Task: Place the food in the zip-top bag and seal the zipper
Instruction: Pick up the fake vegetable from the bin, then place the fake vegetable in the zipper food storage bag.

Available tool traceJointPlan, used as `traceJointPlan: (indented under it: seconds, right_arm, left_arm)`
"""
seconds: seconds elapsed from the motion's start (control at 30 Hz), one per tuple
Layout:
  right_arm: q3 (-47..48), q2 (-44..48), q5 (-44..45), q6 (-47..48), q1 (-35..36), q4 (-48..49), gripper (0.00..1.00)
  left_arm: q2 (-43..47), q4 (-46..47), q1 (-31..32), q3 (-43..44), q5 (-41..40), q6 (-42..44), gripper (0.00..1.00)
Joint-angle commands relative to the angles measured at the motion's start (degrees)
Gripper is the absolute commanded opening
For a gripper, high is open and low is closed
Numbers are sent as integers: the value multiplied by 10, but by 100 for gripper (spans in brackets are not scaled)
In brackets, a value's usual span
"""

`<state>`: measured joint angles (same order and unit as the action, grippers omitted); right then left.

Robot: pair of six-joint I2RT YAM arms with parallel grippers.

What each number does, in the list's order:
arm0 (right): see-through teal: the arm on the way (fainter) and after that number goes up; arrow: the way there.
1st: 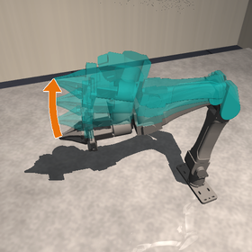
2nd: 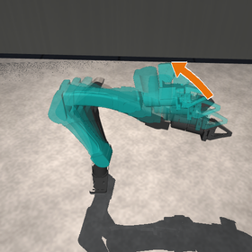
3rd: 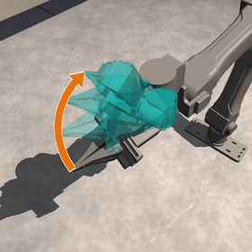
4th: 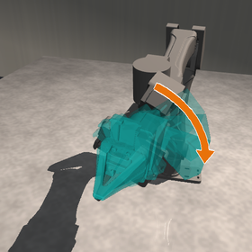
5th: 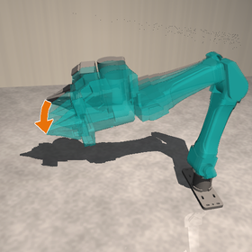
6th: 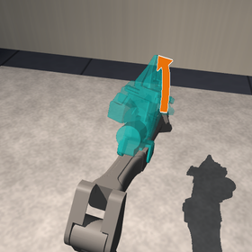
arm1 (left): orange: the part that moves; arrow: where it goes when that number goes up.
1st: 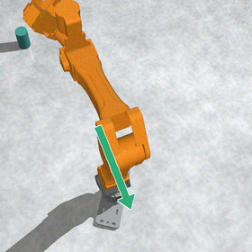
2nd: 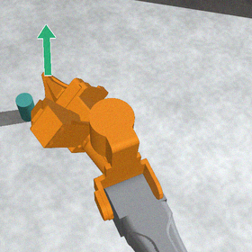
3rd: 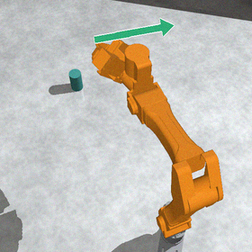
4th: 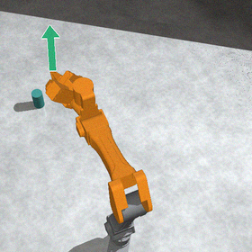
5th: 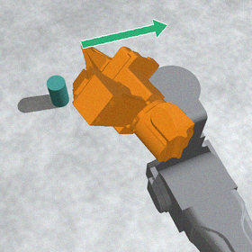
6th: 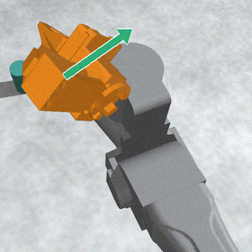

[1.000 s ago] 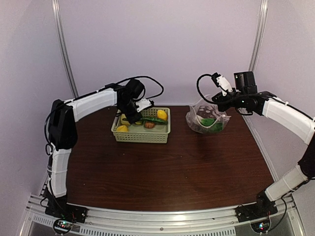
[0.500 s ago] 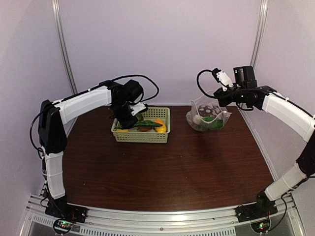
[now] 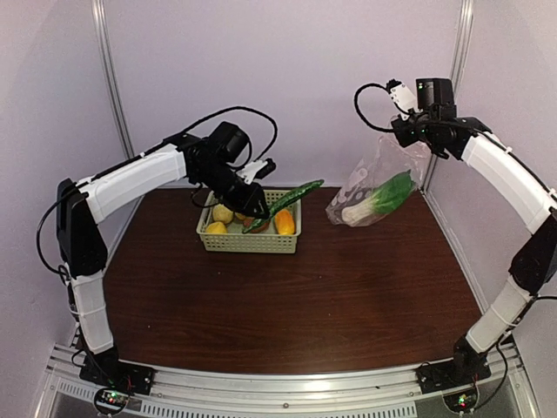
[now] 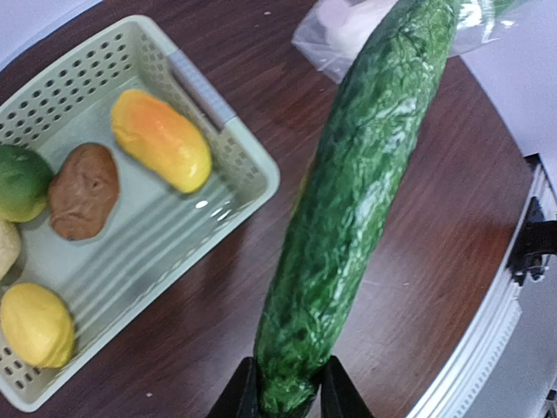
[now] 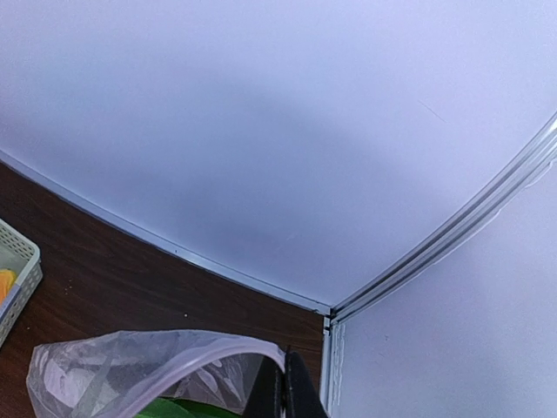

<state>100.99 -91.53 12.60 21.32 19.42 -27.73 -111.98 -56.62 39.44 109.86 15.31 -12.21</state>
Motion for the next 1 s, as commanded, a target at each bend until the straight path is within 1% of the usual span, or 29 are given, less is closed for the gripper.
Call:
traceJointPlan:
  seconds: [0.0, 0.1, 0.23, 0.3, 0.43, 0.57, 0.67, 0.77, 0.97]
  right_arm:
    - [16, -24, 93, -8, -4, -15, 0]
    - [14, -32, 138, -17, -13, -11, 0]
    - [33, -33, 134, -42, -37, -33, 0]
    - [35, -26, 91, -53, -37, -57, 0]
    - [5, -18, -70, -78, -21, -111, 0]
    - [-77, -33, -140, -74, 15, -111, 0]
    - [-103, -51, -217, -97, 30, -114, 0]
    - [-120, -52, -249, -103, 47, -105, 0]
    - [-132, -47, -271, -110, 68, -97, 0]
  left_arm:
    - [16, 108, 9, -20, 134, -69, 0]
    - [21, 133, 10, -32, 136, -72, 0]
    - [24, 162, 10, -53, 157, -86, 0]
    - [27, 181, 11, -71, 163, -105, 0]
    - [38, 225, 17, -106, 181, -137, 0]
    - [34, 242, 25, -108, 205, -159, 0]
    - [24, 258, 33, -110, 216, -185, 0]
    - [9, 259, 38, -111, 228, -224, 0]
    - [-6, 259, 43, -124, 230, -250, 0]
